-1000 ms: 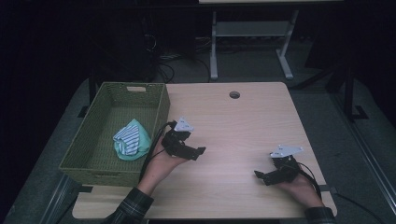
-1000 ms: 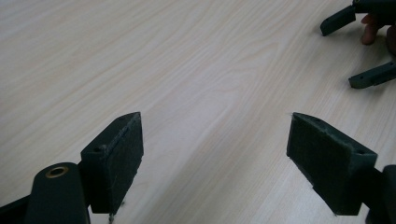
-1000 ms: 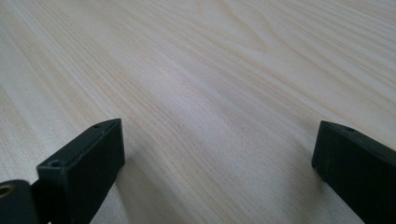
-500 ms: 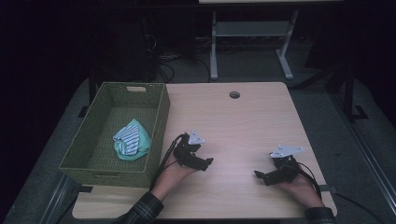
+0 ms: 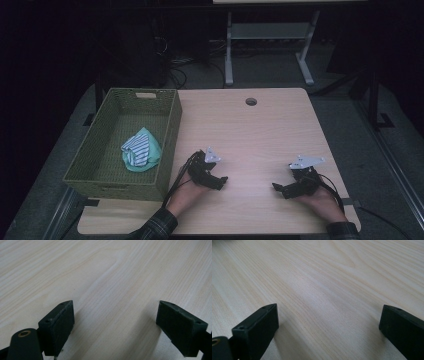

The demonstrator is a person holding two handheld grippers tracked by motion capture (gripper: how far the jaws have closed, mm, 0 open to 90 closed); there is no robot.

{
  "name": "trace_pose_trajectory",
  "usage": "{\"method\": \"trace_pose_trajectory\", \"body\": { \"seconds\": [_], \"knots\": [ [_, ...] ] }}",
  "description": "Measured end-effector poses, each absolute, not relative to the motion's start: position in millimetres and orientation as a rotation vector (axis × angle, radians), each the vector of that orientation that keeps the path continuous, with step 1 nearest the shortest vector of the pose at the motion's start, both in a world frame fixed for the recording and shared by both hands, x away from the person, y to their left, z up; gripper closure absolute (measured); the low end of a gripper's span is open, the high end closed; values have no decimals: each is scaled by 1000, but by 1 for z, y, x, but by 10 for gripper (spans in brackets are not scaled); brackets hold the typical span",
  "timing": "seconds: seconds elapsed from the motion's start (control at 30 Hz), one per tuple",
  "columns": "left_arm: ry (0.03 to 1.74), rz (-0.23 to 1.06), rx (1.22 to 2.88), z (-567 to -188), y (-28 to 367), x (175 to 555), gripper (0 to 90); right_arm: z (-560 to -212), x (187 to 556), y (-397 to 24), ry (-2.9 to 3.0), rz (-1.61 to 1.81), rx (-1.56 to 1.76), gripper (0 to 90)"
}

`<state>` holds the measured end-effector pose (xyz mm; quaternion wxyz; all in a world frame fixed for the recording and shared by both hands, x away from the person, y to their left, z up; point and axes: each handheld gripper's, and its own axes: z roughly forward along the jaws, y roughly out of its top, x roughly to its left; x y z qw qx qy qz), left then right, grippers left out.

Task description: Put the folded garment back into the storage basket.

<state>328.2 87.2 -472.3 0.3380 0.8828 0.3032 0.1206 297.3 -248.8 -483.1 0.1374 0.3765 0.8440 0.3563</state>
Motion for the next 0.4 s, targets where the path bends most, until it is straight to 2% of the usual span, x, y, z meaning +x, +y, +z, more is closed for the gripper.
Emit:
{"method": "trace_pose_trajectory", "body": {
  "seconds": [0.13,0.4],
  "knots": [
    [754,325,2245,-478,91,326,127,-483,297,-249,2443,1031,1088,22],
    [751,322,2244,-478,91,326,128,-483,297,-249,2444,1031,1089,22]
  ]
}}
